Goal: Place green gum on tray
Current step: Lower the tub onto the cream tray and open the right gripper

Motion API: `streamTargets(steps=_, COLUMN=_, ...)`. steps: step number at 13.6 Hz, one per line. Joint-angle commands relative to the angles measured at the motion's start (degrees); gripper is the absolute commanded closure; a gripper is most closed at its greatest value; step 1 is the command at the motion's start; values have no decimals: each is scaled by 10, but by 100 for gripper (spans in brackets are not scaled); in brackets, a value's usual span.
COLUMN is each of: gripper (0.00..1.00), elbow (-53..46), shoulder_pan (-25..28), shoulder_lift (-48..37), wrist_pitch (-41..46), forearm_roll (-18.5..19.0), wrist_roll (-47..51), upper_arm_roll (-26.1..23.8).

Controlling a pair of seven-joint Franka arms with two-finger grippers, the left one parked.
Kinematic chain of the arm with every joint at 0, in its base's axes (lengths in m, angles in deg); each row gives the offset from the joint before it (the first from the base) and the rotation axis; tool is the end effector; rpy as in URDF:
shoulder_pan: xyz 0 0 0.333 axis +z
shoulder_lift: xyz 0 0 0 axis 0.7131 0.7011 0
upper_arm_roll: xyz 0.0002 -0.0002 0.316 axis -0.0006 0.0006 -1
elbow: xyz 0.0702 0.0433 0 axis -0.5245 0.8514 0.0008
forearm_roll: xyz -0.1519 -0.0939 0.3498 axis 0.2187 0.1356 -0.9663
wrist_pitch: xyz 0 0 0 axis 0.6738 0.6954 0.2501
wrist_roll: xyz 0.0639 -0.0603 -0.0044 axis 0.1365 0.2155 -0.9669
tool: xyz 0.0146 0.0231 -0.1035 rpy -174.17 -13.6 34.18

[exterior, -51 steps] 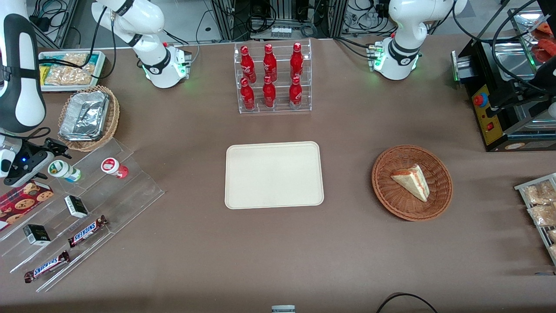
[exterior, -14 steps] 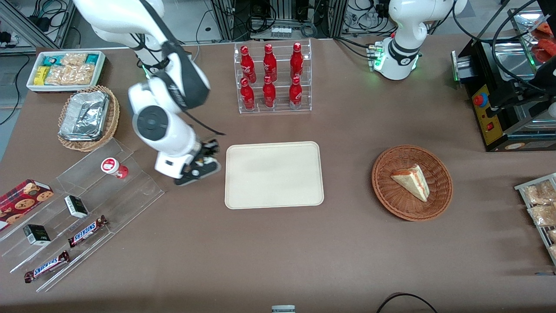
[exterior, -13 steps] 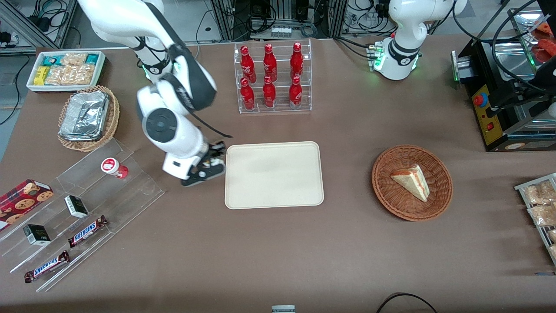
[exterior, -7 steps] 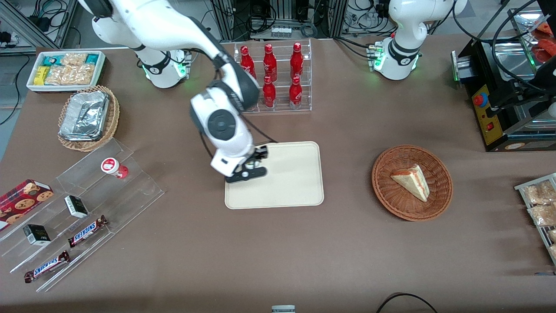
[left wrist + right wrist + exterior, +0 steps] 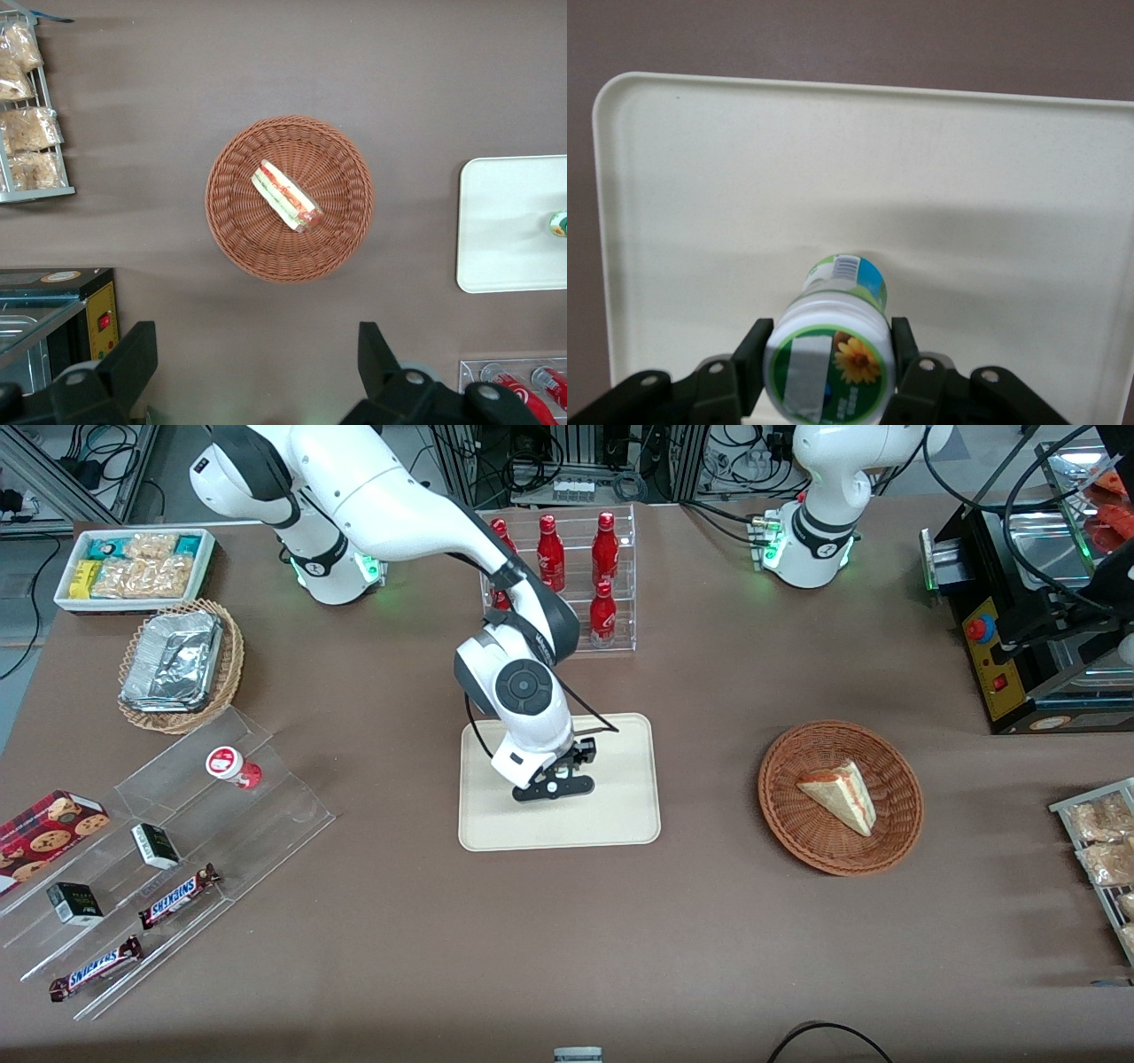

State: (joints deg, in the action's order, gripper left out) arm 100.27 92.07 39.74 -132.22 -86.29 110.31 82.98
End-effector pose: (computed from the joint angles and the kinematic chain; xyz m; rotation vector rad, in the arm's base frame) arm 0.5306 0.4816 0.2654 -3.0670 -0.1216 0.0544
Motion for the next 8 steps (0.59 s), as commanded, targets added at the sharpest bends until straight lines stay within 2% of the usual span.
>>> streamTargets(steps=1, gripper=100, elbow=-24, shoulder_pan=-3, shoulder_lift=15, wrist_pitch=0, forearm_roll=15, wrist_roll=0, upper_arm_roll=6)
streamTargets(steps=3, gripper=100, elbow=-19, shoulder_pan=-6, shoulder_lift=15, wrist_pitch=-13, forearm_roll=28, wrist_roll=-1, upper_arm_roll=6)
streamTargets(steps=8, gripper=100, elbow=-3, shoulder_pan=-2, shoulder_lift=24, wrist_pitch=-50, forearm_roll=28, wrist_roll=4, upper_arm_roll=6)
